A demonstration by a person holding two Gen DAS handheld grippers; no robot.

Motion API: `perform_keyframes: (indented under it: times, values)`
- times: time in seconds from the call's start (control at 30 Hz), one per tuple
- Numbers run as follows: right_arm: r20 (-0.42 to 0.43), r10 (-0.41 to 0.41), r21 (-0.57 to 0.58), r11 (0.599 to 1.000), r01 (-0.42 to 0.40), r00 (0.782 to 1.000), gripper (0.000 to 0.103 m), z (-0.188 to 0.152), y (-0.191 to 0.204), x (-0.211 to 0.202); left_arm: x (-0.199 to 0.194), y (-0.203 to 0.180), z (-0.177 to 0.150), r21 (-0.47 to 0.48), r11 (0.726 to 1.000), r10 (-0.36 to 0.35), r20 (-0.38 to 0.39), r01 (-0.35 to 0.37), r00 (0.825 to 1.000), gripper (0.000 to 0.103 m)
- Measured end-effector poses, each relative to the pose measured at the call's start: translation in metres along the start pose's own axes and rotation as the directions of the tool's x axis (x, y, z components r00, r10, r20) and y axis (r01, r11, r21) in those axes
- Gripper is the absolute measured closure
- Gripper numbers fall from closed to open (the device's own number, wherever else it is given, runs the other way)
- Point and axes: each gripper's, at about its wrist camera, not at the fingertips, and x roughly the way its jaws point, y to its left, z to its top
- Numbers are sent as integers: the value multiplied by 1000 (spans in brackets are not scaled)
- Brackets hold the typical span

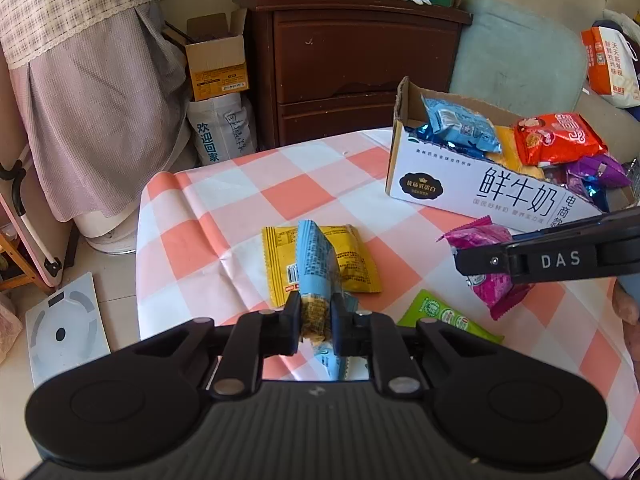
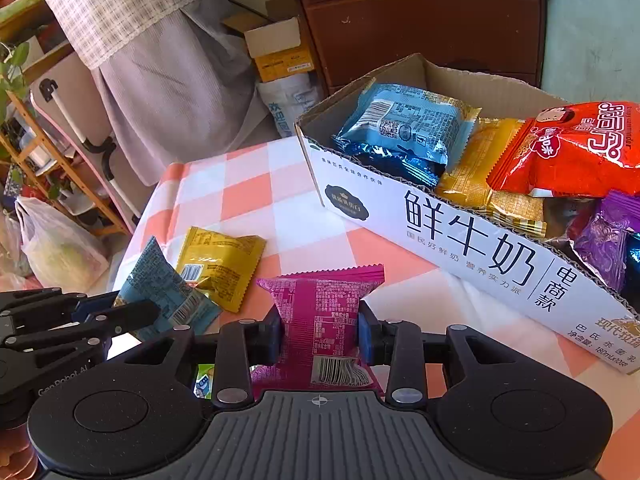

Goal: Organize snacks
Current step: 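Lift both packs and carry them over the cardboard box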

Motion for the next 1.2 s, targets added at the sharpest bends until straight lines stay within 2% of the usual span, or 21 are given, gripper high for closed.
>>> perform_keyframes:
  times: [0.27,0.47,1.0,1.2]
  values:
    - [-4,-6,4,1000,6,1000,68,-1,0,1,10,-3,-1,-4,1000,9,-5,-9,1000,88]
    - [0,-5,3,1000,5,1000,68,-1,-1,-2,-1,-5,2,-32,999,-15,42,16,999,92]
    - [83,34,22,999,-36,996,68,7,-2,-36,-19,-26,19,-8,1000,3,111,-2,994,92]
    - [122,36,26,999,-39,992,68,13,-6,-50,-29,-34,28,-7,1000,-19,146,20,989,92]
